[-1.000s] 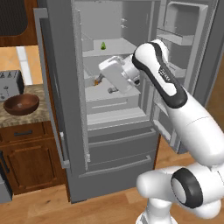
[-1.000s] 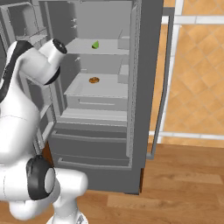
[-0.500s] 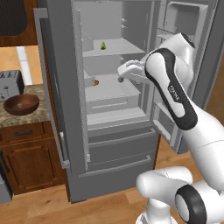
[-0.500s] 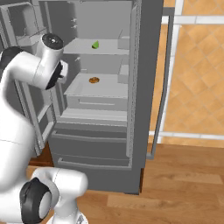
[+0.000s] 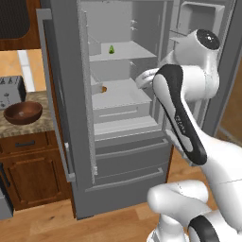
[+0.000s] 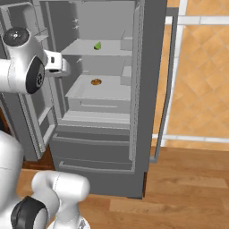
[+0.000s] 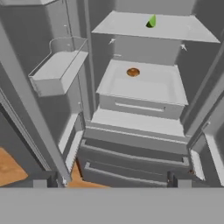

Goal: Grab a lemon wedge from the fridge and one ice cube from the ice bowl, and put them in the glass of lemonade.

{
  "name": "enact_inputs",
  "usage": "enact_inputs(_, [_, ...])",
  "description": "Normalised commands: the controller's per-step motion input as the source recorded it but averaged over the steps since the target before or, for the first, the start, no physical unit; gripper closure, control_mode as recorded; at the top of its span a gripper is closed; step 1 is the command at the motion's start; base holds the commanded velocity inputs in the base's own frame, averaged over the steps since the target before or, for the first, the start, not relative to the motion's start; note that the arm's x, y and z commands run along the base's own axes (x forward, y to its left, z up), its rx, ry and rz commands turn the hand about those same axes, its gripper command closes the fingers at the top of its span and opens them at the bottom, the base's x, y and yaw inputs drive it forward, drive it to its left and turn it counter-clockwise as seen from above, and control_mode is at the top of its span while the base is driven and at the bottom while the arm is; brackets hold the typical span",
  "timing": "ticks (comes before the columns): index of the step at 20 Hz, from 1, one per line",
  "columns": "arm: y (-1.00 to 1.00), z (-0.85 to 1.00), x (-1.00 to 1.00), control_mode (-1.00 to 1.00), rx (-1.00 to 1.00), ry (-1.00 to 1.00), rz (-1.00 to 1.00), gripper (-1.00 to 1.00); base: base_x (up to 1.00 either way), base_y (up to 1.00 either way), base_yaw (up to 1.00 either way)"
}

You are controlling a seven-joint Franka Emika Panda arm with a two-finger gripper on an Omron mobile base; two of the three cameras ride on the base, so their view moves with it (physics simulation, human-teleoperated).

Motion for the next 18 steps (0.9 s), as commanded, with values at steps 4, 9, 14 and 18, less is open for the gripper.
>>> enact_inputs(4, [-0.67, 0.25, -0.82, -1.0, -0.03, 0.01, -0.14, -1.0, 0.0, 0.0, 0.0])
enact_inputs(9, [-0.43, 0.24, -0.8, -1.0, 0.0, 0.1, -0.11, -1.0, 0.0, 0.0, 0.0])
enact_inputs(14, [-0.17, 0.01, -0.81, -1.0, 0.0, 0.09, -0.07, -1.0, 0.0, 0.0, 0.0])
enact_inputs(18, [-0.33, -0.05, -0.25, -1.0, 0.01, 0.04, -0.04, -1.0, 0.0, 0.0, 0.0])
